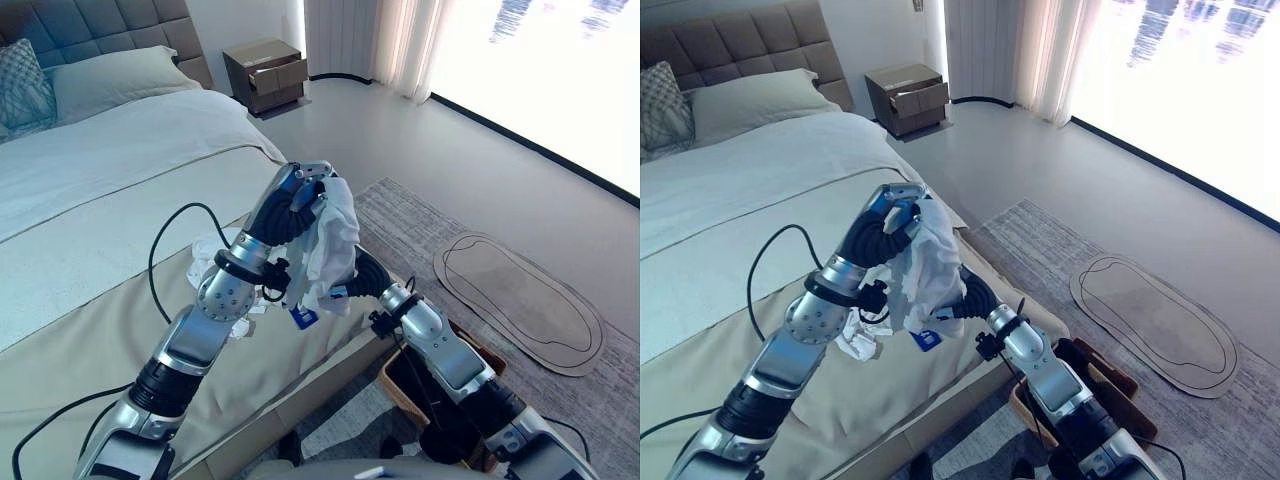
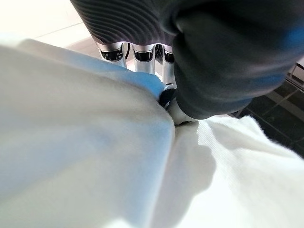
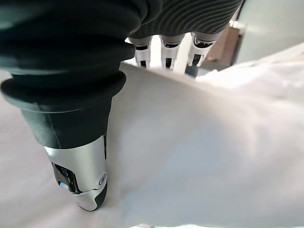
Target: Pick up clothes into the bucket
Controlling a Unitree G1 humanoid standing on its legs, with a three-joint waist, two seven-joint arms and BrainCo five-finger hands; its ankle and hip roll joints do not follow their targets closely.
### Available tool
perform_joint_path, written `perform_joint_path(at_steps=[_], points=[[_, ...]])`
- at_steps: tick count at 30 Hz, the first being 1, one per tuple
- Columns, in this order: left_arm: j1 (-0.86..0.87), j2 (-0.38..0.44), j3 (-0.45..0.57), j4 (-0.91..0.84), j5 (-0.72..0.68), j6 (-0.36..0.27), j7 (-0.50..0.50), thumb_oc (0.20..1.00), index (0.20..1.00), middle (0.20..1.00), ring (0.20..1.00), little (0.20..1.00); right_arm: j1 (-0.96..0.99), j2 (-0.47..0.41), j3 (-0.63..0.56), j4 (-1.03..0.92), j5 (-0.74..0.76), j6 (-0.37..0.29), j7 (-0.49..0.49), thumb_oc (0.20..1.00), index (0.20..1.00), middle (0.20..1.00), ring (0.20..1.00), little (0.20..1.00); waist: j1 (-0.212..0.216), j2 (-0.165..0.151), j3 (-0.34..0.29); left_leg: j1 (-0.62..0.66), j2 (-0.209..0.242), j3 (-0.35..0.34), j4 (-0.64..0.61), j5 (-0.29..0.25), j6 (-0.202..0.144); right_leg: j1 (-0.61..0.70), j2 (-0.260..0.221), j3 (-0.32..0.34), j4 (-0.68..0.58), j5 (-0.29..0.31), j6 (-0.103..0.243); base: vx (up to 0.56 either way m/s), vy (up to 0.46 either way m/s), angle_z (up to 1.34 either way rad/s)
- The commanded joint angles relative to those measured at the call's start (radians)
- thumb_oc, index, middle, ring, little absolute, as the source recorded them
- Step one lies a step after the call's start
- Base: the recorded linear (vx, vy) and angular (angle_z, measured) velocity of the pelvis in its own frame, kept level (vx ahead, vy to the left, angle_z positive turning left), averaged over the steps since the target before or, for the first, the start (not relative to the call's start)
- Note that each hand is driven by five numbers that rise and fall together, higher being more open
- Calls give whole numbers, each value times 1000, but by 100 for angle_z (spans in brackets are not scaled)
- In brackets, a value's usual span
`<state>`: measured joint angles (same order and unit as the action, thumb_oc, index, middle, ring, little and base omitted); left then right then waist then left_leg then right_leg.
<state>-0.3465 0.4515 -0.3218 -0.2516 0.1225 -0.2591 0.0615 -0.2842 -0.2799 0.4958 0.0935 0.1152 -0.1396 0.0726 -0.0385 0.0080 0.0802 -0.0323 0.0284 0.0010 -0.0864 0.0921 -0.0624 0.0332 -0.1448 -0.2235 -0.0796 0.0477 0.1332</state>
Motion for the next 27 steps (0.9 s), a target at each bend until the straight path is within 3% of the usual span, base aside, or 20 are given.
perform_joint_path(at_steps=[1,9,10,11,12,27], points=[[-123,-7,-1,-45,-55,-37,34,200,200,200,200,200,-100,63,35,-45,74,-30,-14,1000,1000,1000,1000,1000,12,-47,-10,10,-27,-1,34,-60,38,-54,-46,-6,59,68,31,5,-2,3],[-120,-22,-35,-36,-94,-36,29,200,200,200,200,200,-147,77,67,-42,129,-32,-13,1000,1000,1000,1000,1000,19,-47,-9,12,-26,-2,36,-61,38,-53,-45,-10,62,67,30,1,-1,0],[-119,-24,-38,-35,-99,-36,26,200,200,200,200,200,-149,77,70,-43,138,-33,-7,871,871,871,871,871,20,-48,-9,11,-25,-2,36,-61,38,-53,-45,-9,62,67,30,0,0,0],[-118,-23,-40,-34,-103,-37,26,200,200,200,200,200,-151,75,73,-44,143,-34,-7,448,448,448,448,448,20,-48,-9,12,-25,-2,37,-61,38,-53,-44,-9,63,66,29,0,0,0],[-119,-22,-41,-33,-104,-37,27,200,200,200,200,200,-152,72,75,-44,145,-35,-7,200,200,200,200,200,20,-48,-8,13,-25,-2,37,-61,38,-52,-44,-10,62,65,29,0,0,0],[-101,-13,-22,-17,-104,-43,33,200,200,200,200,200,-95,34,55,-22,187,-44,17,200,200,200,200,200,19,-51,-10,16,-22,-2,39,-66,36,-43,-43,-12,62,60,28,0,0,0]])
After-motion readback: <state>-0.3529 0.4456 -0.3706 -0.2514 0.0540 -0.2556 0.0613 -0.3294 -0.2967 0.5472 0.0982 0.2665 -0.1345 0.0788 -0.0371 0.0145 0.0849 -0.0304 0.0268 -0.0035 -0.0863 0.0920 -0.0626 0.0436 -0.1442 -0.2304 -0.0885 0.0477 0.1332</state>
